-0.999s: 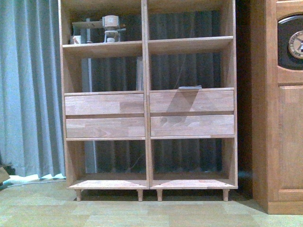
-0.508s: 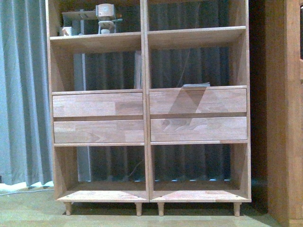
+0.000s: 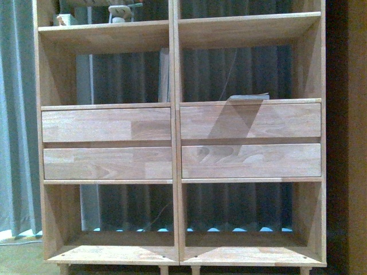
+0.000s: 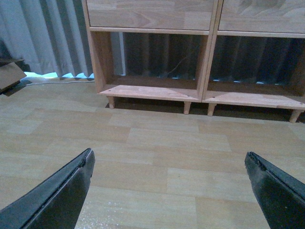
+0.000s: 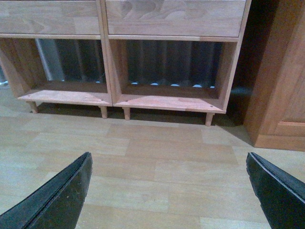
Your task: Organize books on shelf
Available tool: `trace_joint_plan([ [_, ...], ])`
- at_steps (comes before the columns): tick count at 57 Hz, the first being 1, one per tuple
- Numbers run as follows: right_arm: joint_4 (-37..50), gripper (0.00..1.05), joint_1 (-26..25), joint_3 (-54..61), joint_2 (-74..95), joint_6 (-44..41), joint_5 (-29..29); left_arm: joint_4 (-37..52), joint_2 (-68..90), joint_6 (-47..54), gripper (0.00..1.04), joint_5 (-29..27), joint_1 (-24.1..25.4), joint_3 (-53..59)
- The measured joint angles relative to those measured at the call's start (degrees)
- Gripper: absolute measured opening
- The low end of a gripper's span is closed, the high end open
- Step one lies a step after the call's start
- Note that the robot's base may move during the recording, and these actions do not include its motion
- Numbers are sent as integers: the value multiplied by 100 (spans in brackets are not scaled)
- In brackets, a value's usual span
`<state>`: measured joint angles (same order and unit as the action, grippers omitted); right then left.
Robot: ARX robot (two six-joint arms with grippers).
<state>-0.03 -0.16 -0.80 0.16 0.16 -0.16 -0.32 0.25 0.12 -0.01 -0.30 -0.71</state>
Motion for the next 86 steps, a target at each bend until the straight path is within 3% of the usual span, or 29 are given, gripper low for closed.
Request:
trace_joint_plan([
  [86, 0, 98, 0, 0, 0, 0, -2, 0, 0, 0, 97, 0, 0, 0],
])
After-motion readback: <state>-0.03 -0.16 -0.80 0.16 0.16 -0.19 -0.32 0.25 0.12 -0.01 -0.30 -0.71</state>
